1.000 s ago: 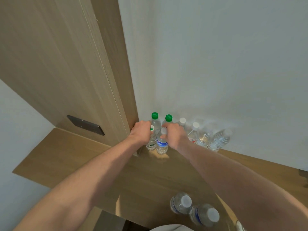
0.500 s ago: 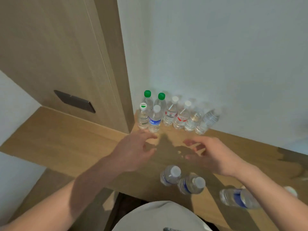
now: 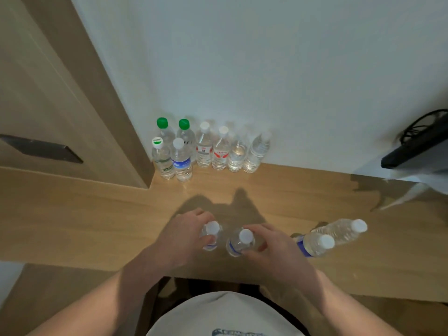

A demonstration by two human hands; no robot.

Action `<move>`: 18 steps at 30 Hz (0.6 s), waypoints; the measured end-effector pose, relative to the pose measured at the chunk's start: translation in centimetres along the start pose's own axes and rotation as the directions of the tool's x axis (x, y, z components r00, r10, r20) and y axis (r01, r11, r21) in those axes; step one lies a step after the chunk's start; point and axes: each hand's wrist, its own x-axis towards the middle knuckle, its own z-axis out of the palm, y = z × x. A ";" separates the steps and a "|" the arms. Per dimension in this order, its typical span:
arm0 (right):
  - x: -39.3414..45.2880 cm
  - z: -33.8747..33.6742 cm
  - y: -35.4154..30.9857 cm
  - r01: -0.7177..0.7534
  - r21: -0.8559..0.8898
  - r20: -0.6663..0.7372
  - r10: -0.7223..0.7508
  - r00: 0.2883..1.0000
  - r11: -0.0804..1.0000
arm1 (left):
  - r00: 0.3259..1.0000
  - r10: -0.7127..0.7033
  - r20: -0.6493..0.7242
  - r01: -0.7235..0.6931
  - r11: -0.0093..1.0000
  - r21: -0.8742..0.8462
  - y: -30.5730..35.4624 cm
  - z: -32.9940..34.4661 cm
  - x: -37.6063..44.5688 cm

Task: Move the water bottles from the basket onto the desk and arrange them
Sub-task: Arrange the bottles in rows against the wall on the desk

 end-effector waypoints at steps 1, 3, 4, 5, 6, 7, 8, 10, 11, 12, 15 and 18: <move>0.5 0.2 0.0 -0.014 0.007 -0.011 0.014 1.000 1.000 | 1.000 0.008 0.007 -0.008 1.000 0.021 0.0 0.0 0.4; 1.4 0.4 -0.1 -0.016 0.002 -0.030 0.016 0.999 1.000 | 1.000 0.016 0.001 -0.016 0.999 0.052 0.0 -0.2 1.2; 1.9 0.3 -0.3 -0.007 -0.009 -0.045 0.007 0.999 1.000 | 1.000 0.009 -0.012 -0.009 0.999 0.044 -0.1 -0.2 1.6; 2.5 0.2 -0.6 0.006 -0.020 -0.057 -0.007 0.998 1.000 | 1.000 0.000 -0.021 0.000 1.000 0.025 -0.2 -0.3 2.0; 3.0 0.0 -0.8 0.021 -0.032 -0.063 -0.023 0.998 0.999 | 1.000 -0.008 -0.026 0.008 1.000 0.006 -0.4 -0.4 2.3; 3.7 0.0 -1.0 0.033 -0.038 -0.067 -0.035 0.997 0.999 | 0.999 -0.012 -0.030 0.012 1.000 0.000 -0.6 -0.7 2.7; 4.4 0.1 -1.2 0.040 -0.038 -0.070 -0.043 0.997 0.998 | 0.999 -0.012 -0.036 0.012 1.000 0.005 -0.7 -1.0 3.1; 6.0 0.0 -1.6 0.033 -0.013 -0.089 -0.034 0.995 0.999 | 0.999 -0.005 -0.052 0.007 1.000 0.027 -1.0 -1.9 4.1; 6.9 -0.2 -1.7 0.029 0.006 -0.107 -0.028 0.994 1.000 | 0.998 0.000 -0.059 0.003 0.999 0.046 -1.1 -2.4 4.6; 7.7 -0.4 -1.8 0.024 0.019 -0.121 -0.022 0.992 1.000 | 0.997 0.010 -0.072 -0.005 0.997 0.076 -1.1 -3.0 5.2; 10.4 -1.4 -2.1 0.050 0.034 -0.154 -0.044 0.987 0.998 | 0.993 0.027 -0.114 -0.008 0.985 0.170 -1.2 -5.0 7.0; 12.9 -2.7 -2.7 0.030 0.174 -0.168 -0.001 0.986 0.984 | 0.990 0.020 -0.143 0.015 0.970 0.244 -1.7 -7.0 9.3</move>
